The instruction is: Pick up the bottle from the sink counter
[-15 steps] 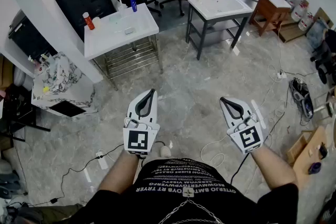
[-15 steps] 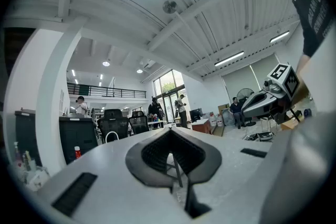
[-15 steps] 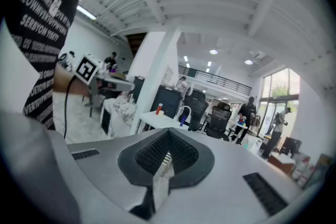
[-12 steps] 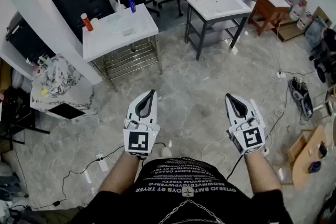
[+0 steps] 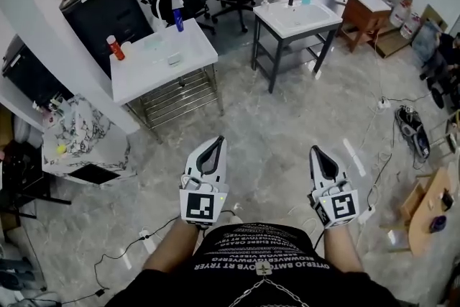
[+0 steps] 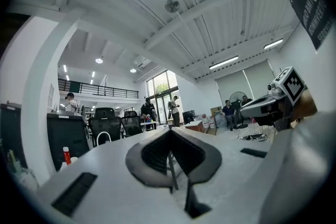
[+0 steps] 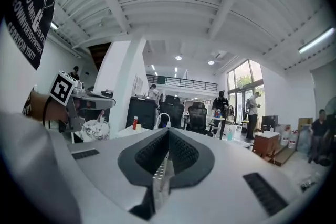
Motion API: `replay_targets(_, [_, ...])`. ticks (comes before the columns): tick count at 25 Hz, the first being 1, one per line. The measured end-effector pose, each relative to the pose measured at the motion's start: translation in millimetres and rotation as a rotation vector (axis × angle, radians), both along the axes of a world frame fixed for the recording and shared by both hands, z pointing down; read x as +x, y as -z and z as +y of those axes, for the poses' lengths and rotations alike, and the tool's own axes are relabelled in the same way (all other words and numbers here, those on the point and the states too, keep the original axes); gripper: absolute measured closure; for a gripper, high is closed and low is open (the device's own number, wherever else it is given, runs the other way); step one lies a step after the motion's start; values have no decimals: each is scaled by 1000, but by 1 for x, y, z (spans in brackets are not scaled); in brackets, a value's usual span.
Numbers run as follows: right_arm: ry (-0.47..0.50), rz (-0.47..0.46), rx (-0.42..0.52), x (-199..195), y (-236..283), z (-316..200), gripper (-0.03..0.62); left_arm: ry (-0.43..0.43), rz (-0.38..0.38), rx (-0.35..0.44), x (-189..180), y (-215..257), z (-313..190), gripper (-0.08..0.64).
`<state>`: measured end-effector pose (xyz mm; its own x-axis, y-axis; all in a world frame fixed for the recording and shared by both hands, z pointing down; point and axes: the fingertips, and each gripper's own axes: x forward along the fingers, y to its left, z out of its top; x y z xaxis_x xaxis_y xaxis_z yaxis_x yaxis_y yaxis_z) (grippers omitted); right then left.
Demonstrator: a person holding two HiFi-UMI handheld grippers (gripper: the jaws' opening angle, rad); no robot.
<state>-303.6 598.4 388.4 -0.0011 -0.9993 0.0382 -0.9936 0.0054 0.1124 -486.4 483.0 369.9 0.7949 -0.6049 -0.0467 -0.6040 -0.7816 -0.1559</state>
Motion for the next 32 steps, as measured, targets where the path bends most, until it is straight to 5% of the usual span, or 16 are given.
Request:
replay_targets(8, [-42, -3, -34, 33, -10, -9, 577, -19, 13, -23, 31, -8, -23, 558])
replay_targets(22, [141, 12, -91, 141, -40, -145, 347, 88, 13, -18, 144, -7, -142, 558])
replay_targets(32, [201, 8, -45, 237, -17, -204, 321, 162, 12, 1, 230, 7, -199, 558])
